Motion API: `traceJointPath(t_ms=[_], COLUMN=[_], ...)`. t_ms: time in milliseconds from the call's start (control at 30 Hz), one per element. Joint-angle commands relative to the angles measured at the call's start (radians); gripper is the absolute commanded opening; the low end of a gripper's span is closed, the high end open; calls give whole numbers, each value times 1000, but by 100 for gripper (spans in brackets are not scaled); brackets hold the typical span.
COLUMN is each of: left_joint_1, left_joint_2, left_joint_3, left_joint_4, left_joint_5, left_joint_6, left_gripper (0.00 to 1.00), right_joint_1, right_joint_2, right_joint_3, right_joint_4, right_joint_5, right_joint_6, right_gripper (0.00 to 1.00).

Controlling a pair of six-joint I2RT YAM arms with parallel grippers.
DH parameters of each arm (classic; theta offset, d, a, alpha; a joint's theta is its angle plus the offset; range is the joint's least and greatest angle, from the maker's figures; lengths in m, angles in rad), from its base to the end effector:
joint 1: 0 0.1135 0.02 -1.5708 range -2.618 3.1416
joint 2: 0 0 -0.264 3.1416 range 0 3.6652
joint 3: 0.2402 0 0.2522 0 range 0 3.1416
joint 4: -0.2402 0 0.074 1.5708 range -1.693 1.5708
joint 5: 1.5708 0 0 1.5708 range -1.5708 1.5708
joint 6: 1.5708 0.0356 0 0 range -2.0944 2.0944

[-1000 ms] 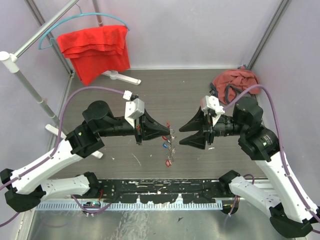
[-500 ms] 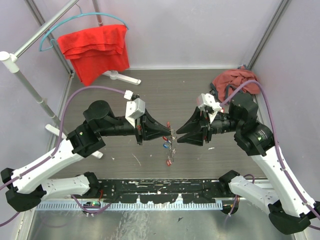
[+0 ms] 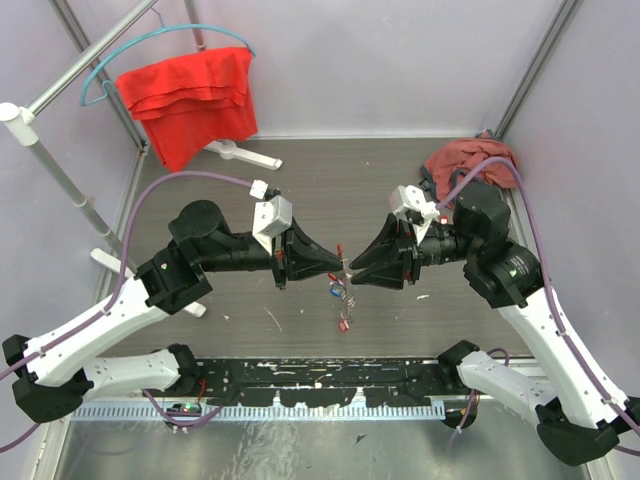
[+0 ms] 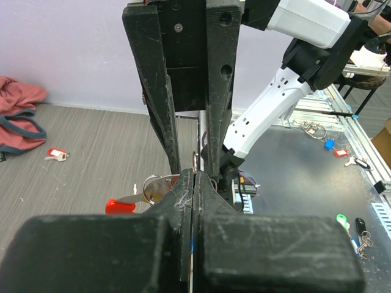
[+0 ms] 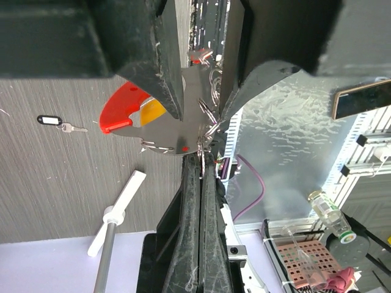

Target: Put the keys on the keyring

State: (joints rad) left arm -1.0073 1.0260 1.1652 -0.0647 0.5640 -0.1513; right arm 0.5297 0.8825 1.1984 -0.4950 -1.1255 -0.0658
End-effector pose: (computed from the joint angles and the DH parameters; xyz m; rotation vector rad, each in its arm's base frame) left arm 0.1021 -0.1972 0.4404 1.1117 1.2408 -1.3235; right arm 0.1170 0.1057 0.4346 -1.2888 1.2960 1.3032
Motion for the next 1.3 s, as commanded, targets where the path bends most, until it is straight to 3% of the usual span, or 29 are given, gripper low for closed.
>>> traceJointPath(t_ms=[0, 500, 700, 900, 967, 1133, 1267], left_joint_1=[-4, -4, -4, -4, -4, -4, -3], left_joint_2=[-5, -3, -8, -27, -30, -60, -113], left_joint_3=[47, 41, 28, -11, -28, -66, -103], left_joint_4=[60, 69, 65, 50, 39, -1, -44], left_joint_5=[7, -23, -75, -186, -231, -375, -519], left_joint_6=[-8, -20, -29, -43, -51, -49, -31], left_gripper=[0, 0, 0, 2, 8, 51, 71], right_joint_1=[9, 19, 19, 19, 19, 19, 19], right_joint_2=[4, 0, -12, -22, -14, 14, 49], right_joint_3=[6, 22, 34, 45, 53, 79, 120], right_joint_4=[30, 18, 0, -25, -49, -111, -192], right_joint_5=[-18, -46, -10, 165, 225, 391, 617], right_joint_6=[6, 3, 5, 34, 40, 66, 85], right_gripper=[35, 3, 1, 1, 1, 1, 1])
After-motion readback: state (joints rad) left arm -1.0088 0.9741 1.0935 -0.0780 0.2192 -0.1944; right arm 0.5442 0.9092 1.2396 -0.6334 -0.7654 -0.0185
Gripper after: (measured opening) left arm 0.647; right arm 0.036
